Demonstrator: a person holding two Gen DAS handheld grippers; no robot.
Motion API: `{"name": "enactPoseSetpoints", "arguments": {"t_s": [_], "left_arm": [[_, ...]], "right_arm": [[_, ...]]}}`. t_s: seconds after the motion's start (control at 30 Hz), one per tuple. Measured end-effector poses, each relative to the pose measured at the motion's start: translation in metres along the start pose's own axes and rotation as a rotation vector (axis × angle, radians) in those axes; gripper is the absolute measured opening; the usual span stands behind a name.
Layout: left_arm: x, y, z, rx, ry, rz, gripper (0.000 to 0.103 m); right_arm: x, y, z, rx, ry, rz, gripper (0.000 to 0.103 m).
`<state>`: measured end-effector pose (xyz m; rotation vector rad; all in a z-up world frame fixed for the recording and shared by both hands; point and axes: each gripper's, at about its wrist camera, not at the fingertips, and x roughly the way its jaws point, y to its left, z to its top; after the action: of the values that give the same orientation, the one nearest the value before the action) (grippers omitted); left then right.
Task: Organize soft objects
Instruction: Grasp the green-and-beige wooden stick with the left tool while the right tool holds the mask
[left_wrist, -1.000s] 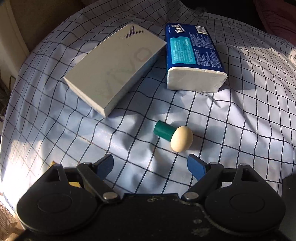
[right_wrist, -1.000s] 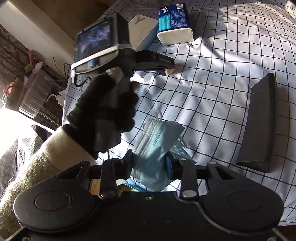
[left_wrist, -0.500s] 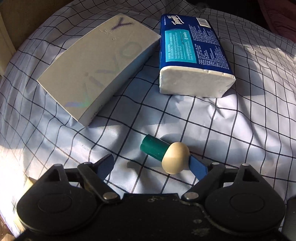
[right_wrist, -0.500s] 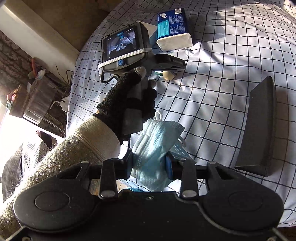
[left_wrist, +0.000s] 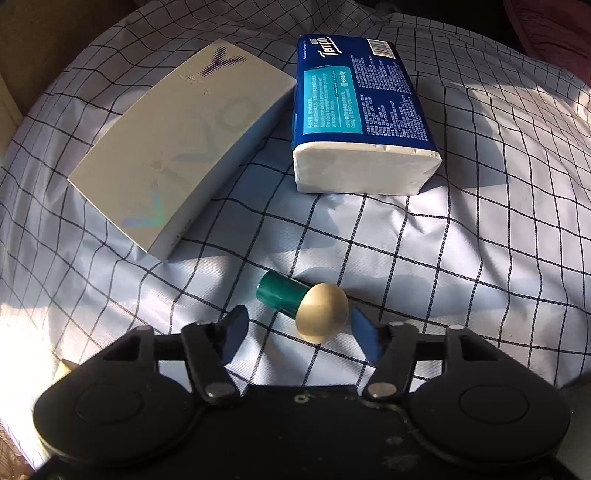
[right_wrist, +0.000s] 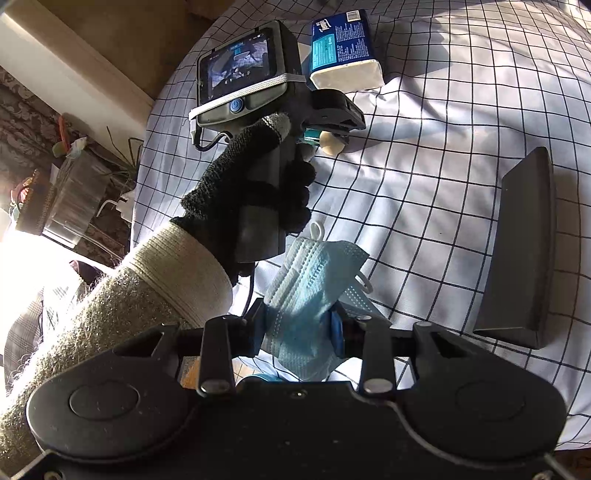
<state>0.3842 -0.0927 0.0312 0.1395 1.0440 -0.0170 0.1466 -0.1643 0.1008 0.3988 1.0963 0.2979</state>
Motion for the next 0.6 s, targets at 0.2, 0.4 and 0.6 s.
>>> {"name": "enactPoseSetpoints", "arguments": {"t_s": [0.2, 0.4, 0.6], "left_arm": [[0.006, 0.014, 0.007, 0.001, -0.003, 0.012, 0.082], [0.011, 0.023, 0.012, -0.019, -0.002, 0.0, 0.088], [0.019, 0.015, 0.014, 0.027, -0.016, 0.017, 0.089]], "right_arm": [[0.012, 0.002, 0.001, -0.001, 0.044, -0.001, 0.036], [0.018, 0.004, 0.004, -0.01, 0.052, -0.002, 0.036], [0.02, 0.006, 0.005, -0.012, 0.061, 0.005, 0.036]]}}
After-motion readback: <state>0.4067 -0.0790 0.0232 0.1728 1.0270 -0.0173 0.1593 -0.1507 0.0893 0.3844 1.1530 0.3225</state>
